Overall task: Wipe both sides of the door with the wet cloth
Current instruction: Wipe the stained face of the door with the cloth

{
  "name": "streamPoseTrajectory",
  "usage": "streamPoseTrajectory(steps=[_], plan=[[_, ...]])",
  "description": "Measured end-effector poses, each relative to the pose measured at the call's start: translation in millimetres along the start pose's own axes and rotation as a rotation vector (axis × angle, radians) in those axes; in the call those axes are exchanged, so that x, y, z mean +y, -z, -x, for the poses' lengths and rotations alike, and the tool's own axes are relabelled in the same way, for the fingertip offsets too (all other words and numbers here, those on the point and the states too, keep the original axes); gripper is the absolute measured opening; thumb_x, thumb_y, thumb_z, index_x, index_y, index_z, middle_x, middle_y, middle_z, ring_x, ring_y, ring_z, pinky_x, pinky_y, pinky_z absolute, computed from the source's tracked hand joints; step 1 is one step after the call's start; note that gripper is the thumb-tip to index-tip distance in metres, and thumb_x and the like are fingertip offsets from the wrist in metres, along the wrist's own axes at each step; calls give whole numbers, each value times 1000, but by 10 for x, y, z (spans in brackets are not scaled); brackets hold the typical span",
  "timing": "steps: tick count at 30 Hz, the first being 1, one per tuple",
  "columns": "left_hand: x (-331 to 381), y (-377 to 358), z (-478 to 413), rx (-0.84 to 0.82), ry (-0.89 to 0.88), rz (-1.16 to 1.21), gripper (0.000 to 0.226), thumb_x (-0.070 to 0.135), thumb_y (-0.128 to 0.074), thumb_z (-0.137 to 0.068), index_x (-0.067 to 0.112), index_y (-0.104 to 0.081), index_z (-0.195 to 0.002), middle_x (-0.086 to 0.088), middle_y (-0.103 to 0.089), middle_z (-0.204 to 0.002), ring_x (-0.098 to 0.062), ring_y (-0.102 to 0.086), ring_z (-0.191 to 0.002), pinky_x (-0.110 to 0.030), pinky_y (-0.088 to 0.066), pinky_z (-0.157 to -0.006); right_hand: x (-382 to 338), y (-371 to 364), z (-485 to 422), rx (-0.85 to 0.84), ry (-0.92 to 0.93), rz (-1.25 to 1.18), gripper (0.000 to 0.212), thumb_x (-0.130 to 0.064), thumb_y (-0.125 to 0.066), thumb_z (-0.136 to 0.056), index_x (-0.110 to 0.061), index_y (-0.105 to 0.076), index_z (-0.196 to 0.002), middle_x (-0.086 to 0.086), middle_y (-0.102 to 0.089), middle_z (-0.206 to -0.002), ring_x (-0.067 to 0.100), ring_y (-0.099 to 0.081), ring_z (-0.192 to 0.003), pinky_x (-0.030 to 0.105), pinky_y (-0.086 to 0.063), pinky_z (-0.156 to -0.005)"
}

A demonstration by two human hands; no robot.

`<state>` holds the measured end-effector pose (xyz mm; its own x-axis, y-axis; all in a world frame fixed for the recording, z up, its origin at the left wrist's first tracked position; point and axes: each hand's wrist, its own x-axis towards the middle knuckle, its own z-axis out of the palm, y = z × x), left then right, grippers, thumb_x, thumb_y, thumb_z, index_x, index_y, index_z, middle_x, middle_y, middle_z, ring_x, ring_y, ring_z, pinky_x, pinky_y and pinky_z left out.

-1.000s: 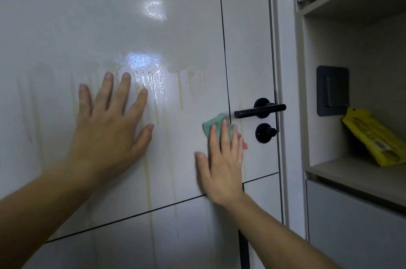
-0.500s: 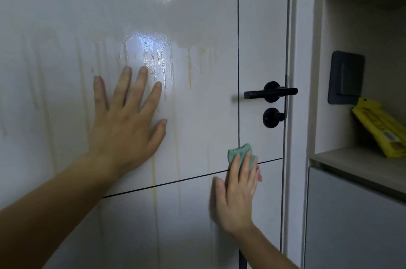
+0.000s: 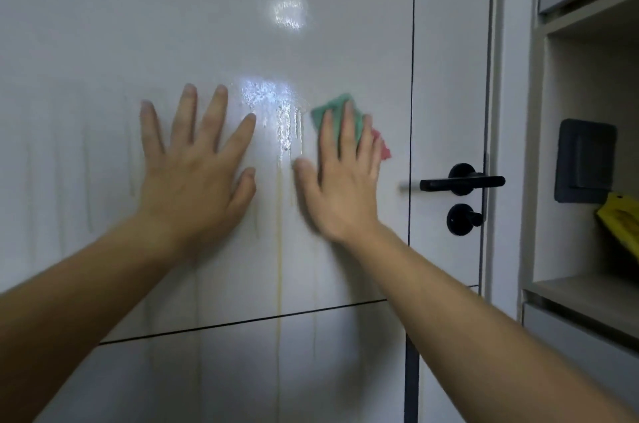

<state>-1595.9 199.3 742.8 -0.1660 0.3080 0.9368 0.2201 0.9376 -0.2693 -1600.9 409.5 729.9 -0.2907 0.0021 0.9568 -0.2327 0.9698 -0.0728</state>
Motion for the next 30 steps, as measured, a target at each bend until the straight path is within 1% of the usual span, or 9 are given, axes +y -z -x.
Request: streamPoseTrajectory(steps=[2,7,12,16,18,22,24,28,30], plan=[[-74,-21,12,-27,5,-16,68,46,-39,-93,21,-37,-157,-16,-22,-168,-46,-15,-153,-77,-6,-114,122,0,73,-25,81,35,74,-58,-24,-101,-22,-9,-164,1,9,-171,30,14,-156,48,10,-125],[-108,-17,1,-64,-6,-37,69,48,-37,-94,23,-34,-158,-14,-22,-168,-46,-17,-153,-78,-11,-112,116,161,-613,81,-279,-37,72,-54,-24,-103,-19,-4,-164,6,11,-171,33,14,-156,55,6,-124],[-182,26,24,-92,-47,-47,74,51,-34,-93,19,-30,-160,-12,-23,-168,-41,-21,-154,-75,-16,-113,-41,-56,54,-51,309,123,69,-55,-28,-102,-23,-17,-163,5,-4,-171,33,3,-157,52,0,-126],[-367,117,135,-21,-18,129,74,43,-37,-92,3,-34,-154,-21,-29,-164,-37,-27,-153,-64,-21,-120,177,176,-689,61,-93,59,73,-58,-18,-100,-23,-8,-164,5,3,-171,34,6,-157,54,2,-125],[-494,149,211,15,8,153,70,39,-41,-91,0,-40,-150,-25,-30,-162,-42,-26,-152,-63,-21,-121,10,160,-782,81,-177,15,75,-58,-18,-100,-20,-6,-164,7,6,-171,34,10,-156,56,4,-124],[-679,108,363,-44,94,30,69,42,-40,-93,7,-39,-152,-23,-22,-166,-44,-16,-154,-70,-7,-119,-412,-128,-123,-8,284,118,73,-55,-32,-101,-19,-17,-163,8,-4,-171,37,3,-157,54,2,-126],[-707,94,417,-64,89,-5,69,44,-37,-94,11,-37,-155,-20,-21,-167,-43,-15,-155,-72,-9,-117,-340,-106,-132,-36,401,169,70,-54,-34,-102,-21,-20,-162,6,-7,-171,34,1,-157,53,-1,-126],[-763,127,405,-61,71,-53,67,46,-39,-94,16,-40,-154,-16,-27,-166,-40,-25,-152,-69,-21,-114,-409,68,-741,30,14,57,71,-55,-23,-102,-23,-7,-164,3,6,-171,32,10,-156,51,6,-126],[-803,149,395,-67,53,-64,67,46,-40,-94,17,-41,-154,-14,-29,-166,-38,-29,-151,-66,-26,-111,-671,-31,-660,67,9,52,73,-55,-26,-103,-20,-7,-164,6,6,-171,34,10,-156,52,6,-125]])
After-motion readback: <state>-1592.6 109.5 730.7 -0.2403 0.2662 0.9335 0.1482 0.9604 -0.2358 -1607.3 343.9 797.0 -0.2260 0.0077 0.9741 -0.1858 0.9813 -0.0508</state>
